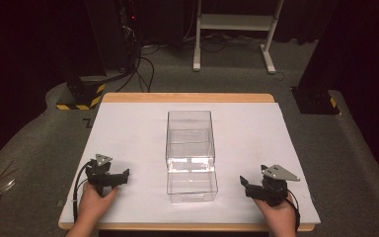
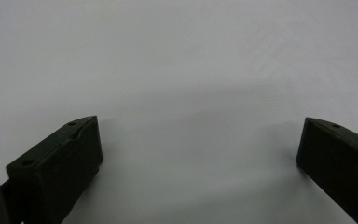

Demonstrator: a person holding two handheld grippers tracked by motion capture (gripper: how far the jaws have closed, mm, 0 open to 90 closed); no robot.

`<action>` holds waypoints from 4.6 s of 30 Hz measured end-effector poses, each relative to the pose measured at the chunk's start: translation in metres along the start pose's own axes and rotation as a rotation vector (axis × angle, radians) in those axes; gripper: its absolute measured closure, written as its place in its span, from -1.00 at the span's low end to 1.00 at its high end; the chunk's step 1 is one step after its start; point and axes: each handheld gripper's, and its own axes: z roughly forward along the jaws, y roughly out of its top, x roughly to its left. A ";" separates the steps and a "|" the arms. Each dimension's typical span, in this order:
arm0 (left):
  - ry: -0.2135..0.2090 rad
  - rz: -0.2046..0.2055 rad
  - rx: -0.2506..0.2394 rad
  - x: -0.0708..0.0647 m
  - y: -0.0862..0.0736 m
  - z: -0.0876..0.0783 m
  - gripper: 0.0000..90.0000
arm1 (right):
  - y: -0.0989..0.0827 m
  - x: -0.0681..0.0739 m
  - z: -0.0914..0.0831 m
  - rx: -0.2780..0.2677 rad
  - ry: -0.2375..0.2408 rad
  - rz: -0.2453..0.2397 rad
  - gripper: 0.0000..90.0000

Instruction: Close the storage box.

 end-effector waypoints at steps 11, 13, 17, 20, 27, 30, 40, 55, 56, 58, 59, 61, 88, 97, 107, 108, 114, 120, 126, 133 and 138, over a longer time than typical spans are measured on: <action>0.000 -0.001 0.000 0.000 0.000 0.000 -0.99 | 0.000 0.014 0.001 -0.009 0.026 -0.009 -0.71; 0.000 -0.001 0.000 0.000 0.000 0.000 -0.99 | -0.001 0.017 0.002 -0.006 0.042 -0.014 -0.71; 0.000 -0.001 0.000 0.000 0.000 0.000 -0.99 | -0.002 0.025 0.001 -0.006 0.065 -0.039 -0.71; 0.000 -0.001 0.000 0.000 0.000 0.000 -0.99 | 0.002 0.032 -0.004 -0.031 0.085 -0.050 -0.71; -0.001 -0.001 0.000 0.000 0.000 0.000 -0.99 | 0.006 0.041 -0.012 -0.059 0.129 -0.025 -0.71; -0.001 -0.001 0.000 0.000 0.000 0.000 -0.99 | 0.008 0.043 -0.015 -0.077 0.151 -0.025 -0.71; 0.000 0.000 0.000 0.000 0.000 0.000 -0.99 | 0.011 0.059 -0.022 -0.112 0.246 -0.019 -0.67; 0.001 0.002 0.000 0.000 0.000 0.000 -0.99 | 0.008 0.085 -0.010 -0.080 0.302 -0.069 -0.67; 0.001 0.000 0.000 0.000 0.000 0.000 -0.99 | 0.008 0.085 -0.010 -0.080 0.302 -0.069 -0.67; 0.001 0.001 -0.001 0.000 0.000 0.000 -0.99 | 0.007 0.086 -0.007 -0.071 0.305 -0.073 -0.67; 0.001 0.001 -0.001 0.000 0.000 0.000 -0.99 | 0.007 0.087 -0.006 -0.067 0.304 -0.074 -0.67; 0.001 0.000 -0.001 0.000 0.000 0.000 -0.99 | 0.006 0.088 -0.003 -0.061 0.305 -0.072 -0.66; 0.003 0.003 -0.002 0.000 0.000 0.000 -0.99 | 0.010 0.101 0.020 -0.054 0.269 -0.088 -0.68; 0.003 0.001 -0.002 0.000 0.000 0.000 -0.99 | 0.014 0.097 0.030 -0.064 0.250 -0.069 -0.68; 0.003 0.003 -0.001 0.000 0.000 0.000 -0.99 | 0.018 0.097 0.036 -0.072 0.213 -0.088 -0.72; 0.003 0.000 -0.002 0.000 0.000 0.000 -0.99 | 0.018 0.097 0.036 -0.072 0.208 -0.089 -0.72; 0.001 0.000 -0.001 0.000 0.000 0.000 -0.99 | 0.020 0.094 0.039 -0.065 0.193 -0.078 -0.73; 0.001 -0.001 -0.001 0.000 0.000 0.000 -0.99 | 0.023 0.090 0.044 -0.056 0.194 -0.067 -0.74; 0.001 -0.001 -0.001 0.000 0.000 0.000 -0.99 | 0.026 0.088 0.049 -0.051 0.186 -0.060 -0.74; 0.001 -0.001 -0.001 0.000 0.000 0.000 -0.99 | 0.029 0.086 0.056 -0.054 0.178 -0.057 -0.74; 0.001 0.000 -0.001 0.000 0.000 0.000 -0.99 | 0.031 0.084 0.060 -0.057 0.175 -0.053 -0.74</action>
